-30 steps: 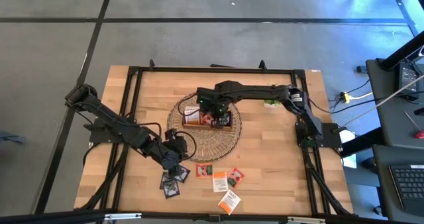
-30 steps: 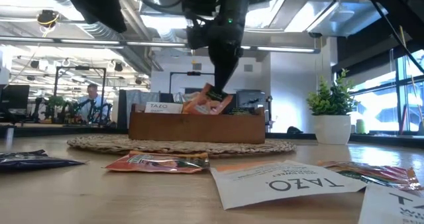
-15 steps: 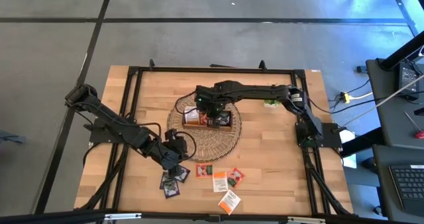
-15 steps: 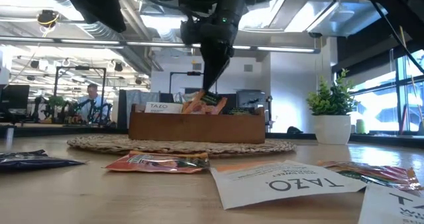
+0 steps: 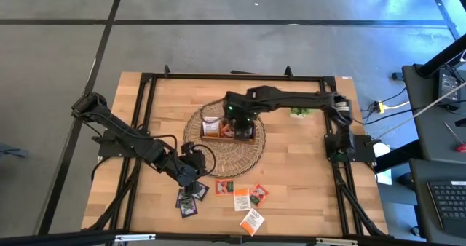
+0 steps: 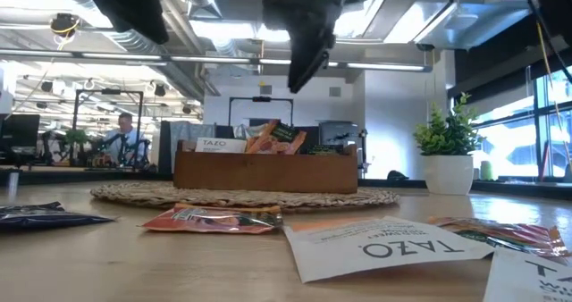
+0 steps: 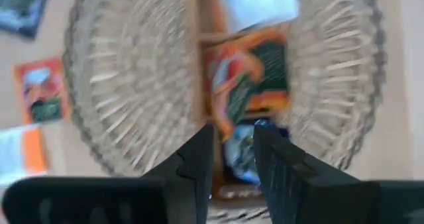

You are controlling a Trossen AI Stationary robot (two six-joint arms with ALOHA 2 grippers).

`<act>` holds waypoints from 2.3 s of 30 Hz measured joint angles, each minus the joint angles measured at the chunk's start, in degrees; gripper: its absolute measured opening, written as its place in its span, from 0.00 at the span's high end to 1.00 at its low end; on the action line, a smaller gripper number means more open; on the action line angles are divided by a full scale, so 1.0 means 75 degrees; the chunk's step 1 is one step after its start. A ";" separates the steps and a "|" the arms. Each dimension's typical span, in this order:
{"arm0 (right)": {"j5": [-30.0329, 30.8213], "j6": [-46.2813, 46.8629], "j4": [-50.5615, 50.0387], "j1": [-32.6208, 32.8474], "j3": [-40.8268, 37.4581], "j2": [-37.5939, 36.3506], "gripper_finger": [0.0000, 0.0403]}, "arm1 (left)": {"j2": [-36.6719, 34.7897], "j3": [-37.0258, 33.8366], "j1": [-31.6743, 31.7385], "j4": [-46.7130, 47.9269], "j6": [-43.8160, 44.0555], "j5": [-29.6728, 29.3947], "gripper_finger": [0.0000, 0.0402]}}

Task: Pick & Place Tea
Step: Put the orange tea bag into the middle section of the wooden organizer

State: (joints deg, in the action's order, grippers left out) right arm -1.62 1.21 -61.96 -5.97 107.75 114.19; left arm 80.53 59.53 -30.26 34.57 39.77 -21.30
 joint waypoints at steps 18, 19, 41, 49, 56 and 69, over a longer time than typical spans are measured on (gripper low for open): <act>-0.0293 0.1362 0.6501 0.0176 -0.5608 -0.2239 0.76 | 0.0003 0.0000 -0.0152 0.0023 -0.0090 -0.0105 0.79; -0.0104 0.1482 0.6534 0.0176 -0.5750 -0.2249 0.76 | 0.0003 0.0000 -0.0152 0.0016 -0.0117 -0.0125 0.79; 0.0267 0.1787 0.7443 0.0173 -0.6450 -0.2047 0.75 | 0.0003 0.0000 -0.0152 -0.0003 -0.0210 -0.0430 0.78; 0.0243 0.2030 0.7691 0.0173 -0.6447 -0.1876 0.79 | 0.0003 0.0000 -0.0152 0.0000 -0.0207 -0.0424 0.78; 0.0063 0.2035 0.7646 0.0173 -0.6447 -0.1876 0.98 | 0.0003 0.0000 -0.0152 -0.0003 -0.0210 -0.0417 0.79; 0.0063 0.0489 0.4799 0.0011 -0.4285 -0.1847 0.99 | 0.0003 0.0000 -0.0152 -0.0003 -0.0211 -0.0408 0.79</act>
State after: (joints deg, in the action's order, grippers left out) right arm -1.15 4.88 -25.97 -5.88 75.61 100.33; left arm 80.55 59.53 -31.40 34.54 38.19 -24.36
